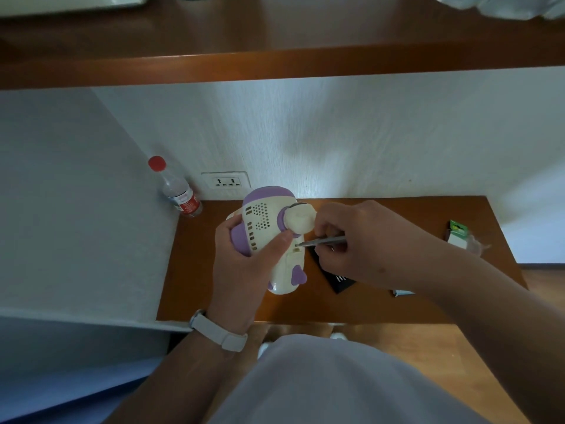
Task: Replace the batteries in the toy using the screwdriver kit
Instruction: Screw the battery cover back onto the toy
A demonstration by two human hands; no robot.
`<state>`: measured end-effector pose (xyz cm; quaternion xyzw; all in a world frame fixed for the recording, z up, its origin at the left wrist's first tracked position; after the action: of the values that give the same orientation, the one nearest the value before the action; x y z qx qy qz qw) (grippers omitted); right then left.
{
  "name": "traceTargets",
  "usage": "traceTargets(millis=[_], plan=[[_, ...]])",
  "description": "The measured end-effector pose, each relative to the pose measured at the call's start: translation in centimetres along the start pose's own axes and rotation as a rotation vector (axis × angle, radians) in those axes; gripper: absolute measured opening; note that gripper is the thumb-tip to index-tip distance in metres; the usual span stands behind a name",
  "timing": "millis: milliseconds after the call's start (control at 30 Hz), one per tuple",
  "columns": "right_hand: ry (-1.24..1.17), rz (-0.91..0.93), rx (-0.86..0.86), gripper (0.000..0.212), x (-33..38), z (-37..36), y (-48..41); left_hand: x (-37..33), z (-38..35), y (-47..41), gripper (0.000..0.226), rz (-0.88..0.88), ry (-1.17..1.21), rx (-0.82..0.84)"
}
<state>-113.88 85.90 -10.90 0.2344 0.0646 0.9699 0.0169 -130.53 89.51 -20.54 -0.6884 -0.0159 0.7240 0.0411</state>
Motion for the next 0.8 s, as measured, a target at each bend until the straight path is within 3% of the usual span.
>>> traceTargets(millis=[200, 467, 633, 800], plan=[[0.049, -0.016, 0.028, 0.009, -0.4, -0.5, -0.2, 0.9, -0.2, 0.2, 0.068, 0.012, -0.026, 0.012], [0.086, -0.03, 0.024, 0.019, -0.3, -1.0, -1.5, 1.3, 0.5, -0.9, 0.086, 0.038, 0.012, -0.001], [-0.038, -0.087, 0.07, 0.024, -0.7, -1.9, -2.0, 2.9, 0.9, -1.1, 0.078, 0.099, 0.031, -0.001], [-0.209, -0.243, 0.064, 0.02, -2.9, -3.1, -2.5, 5.2, 1.2, -1.5, 0.092, 0.184, 0.092, 0.021]])
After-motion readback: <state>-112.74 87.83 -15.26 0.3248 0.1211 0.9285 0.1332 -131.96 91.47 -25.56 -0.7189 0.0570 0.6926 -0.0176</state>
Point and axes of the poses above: each hand's wrist, its own y-axis away from the middle knuckle, its own z-axis out of the back of the hand, x = y × z, the point moved 10 cm from there along -y, towards the middle knuckle, and after that the axes turned 15 degrees about -z, right-handed, at the moved point
